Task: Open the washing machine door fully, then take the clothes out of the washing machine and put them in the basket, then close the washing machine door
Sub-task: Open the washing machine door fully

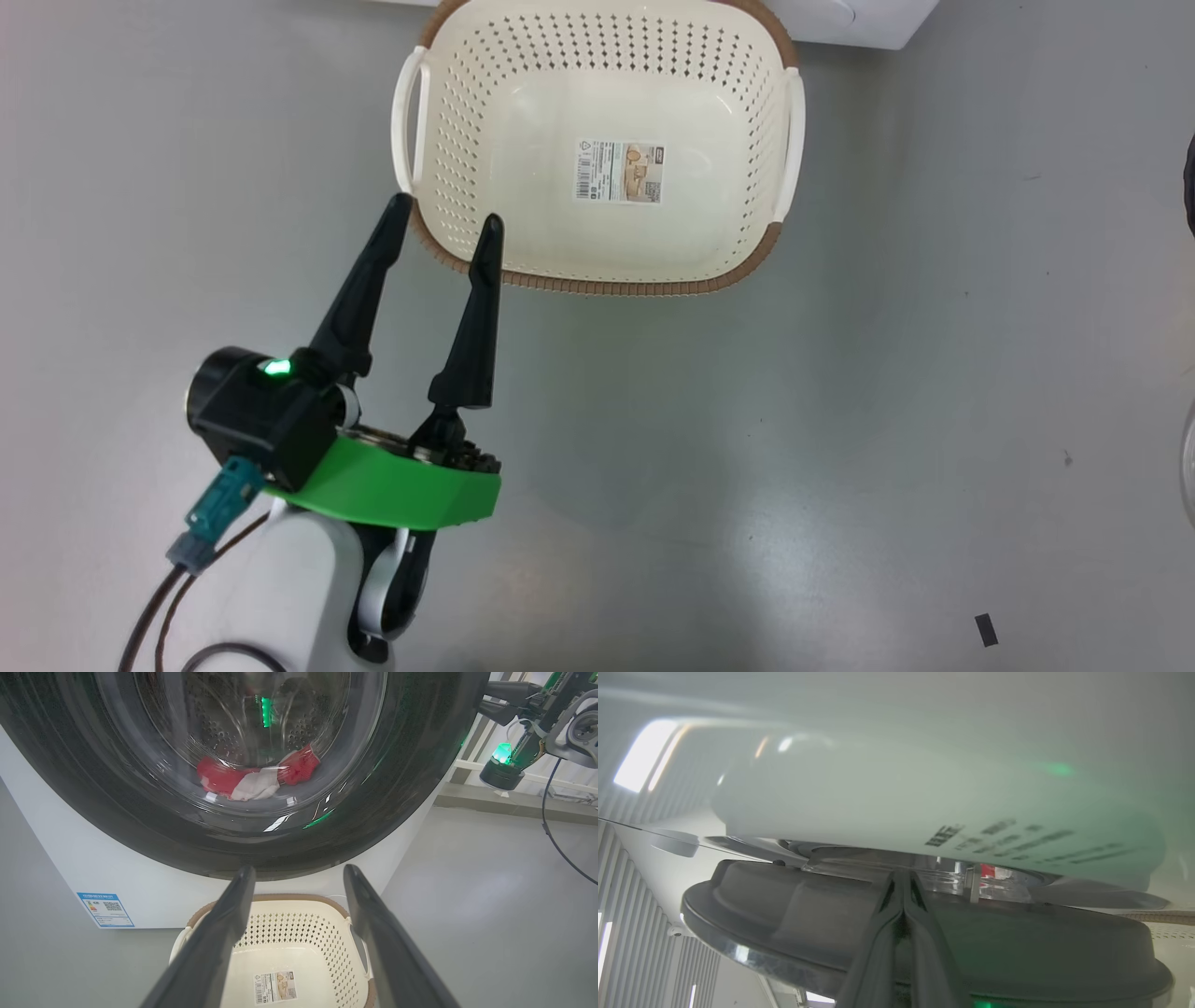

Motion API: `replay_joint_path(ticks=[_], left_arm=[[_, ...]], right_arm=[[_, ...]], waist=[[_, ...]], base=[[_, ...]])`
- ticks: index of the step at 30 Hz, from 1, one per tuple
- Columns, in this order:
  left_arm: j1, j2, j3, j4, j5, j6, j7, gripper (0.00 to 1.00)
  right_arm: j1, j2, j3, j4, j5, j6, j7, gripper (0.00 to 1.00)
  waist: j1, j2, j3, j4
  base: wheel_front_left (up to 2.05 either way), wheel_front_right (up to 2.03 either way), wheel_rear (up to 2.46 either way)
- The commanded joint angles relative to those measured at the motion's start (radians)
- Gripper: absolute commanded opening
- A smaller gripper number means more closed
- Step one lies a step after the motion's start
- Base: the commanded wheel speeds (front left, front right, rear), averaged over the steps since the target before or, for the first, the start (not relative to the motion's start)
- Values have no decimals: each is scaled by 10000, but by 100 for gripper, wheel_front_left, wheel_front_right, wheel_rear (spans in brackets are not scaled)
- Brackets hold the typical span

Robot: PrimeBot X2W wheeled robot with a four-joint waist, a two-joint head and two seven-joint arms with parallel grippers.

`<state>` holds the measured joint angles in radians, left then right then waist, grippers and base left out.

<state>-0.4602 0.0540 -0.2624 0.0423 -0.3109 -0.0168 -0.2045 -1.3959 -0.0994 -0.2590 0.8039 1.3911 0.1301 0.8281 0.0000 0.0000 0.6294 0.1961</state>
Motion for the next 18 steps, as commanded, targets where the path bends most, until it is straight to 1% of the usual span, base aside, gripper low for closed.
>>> replay_joint_path(ticks=[1,18], left_arm=[[-70,260,281,-182,-53,84,-77,100],[-45,333,308,40,-228,198,-123,100]], right_arm=[[-171,361,188,-346,-120,6,284,0],[760,485,192,-790,-118,6,1262,0]], waist=[[0,0,-20,-10],[0,0,-410,-112]], base=[[0,0,0],[0,0,0]])
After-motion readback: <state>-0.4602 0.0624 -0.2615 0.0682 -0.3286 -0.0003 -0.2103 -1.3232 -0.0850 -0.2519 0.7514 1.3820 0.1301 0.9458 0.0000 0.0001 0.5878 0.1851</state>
